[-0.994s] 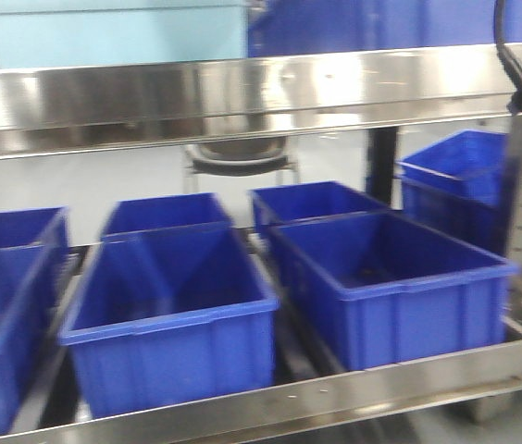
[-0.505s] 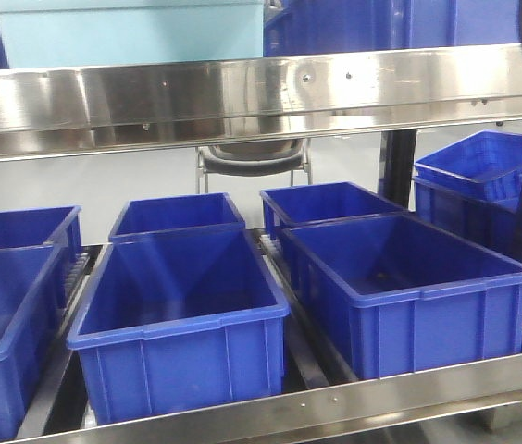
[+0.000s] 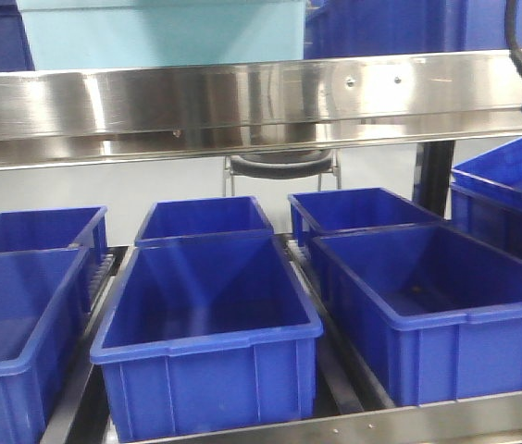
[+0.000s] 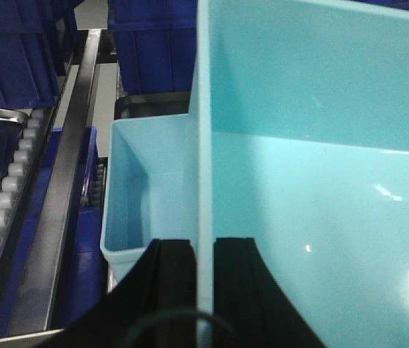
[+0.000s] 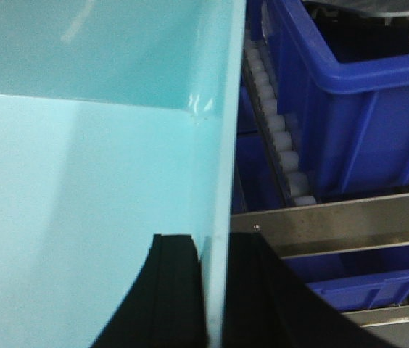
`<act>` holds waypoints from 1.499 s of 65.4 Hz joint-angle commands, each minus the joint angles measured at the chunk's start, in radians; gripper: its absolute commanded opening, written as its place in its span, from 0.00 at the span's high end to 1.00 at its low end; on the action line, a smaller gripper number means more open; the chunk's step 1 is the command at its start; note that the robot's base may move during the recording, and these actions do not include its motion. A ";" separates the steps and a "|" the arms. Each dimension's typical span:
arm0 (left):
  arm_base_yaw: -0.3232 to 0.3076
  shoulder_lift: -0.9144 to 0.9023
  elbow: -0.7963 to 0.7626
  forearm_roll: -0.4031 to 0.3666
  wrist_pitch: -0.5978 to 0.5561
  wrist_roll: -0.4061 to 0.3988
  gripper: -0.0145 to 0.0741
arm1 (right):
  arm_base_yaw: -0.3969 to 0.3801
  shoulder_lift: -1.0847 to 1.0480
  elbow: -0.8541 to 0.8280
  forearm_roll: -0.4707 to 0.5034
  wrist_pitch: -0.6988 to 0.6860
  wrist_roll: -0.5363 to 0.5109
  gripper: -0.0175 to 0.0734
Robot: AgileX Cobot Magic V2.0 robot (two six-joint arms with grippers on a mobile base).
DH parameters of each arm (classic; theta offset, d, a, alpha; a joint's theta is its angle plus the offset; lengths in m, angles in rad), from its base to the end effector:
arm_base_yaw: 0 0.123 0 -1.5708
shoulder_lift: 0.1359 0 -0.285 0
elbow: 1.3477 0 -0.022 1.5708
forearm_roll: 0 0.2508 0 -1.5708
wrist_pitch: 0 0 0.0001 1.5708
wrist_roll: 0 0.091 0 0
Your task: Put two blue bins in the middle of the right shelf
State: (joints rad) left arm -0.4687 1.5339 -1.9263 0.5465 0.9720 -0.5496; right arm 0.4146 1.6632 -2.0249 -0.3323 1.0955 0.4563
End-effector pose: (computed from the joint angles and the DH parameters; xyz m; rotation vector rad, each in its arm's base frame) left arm 0.2992 -0.1077 0.5085 -0.0409 1.9451 -0.0136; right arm 0.3324 0.1174 0.4783 0.0398 2.1645 0.0871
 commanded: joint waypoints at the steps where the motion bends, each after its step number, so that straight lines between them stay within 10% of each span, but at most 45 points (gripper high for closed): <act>1: -0.007 -0.011 -0.010 -0.018 -0.081 -0.007 0.96 | 0.005 -0.008 -0.008 0.003 -0.034 -0.014 0.99; 98: -0.007 -0.011 -0.010 -0.020 -0.081 -0.007 0.96 | 0.005 -0.008 -0.008 0.003 -0.034 -0.014 0.99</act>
State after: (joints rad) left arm -0.4687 1.5339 -1.9263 0.5465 0.9720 -0.5496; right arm 0.4146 1.6632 -2.0249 -0.3323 1.0955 0.4563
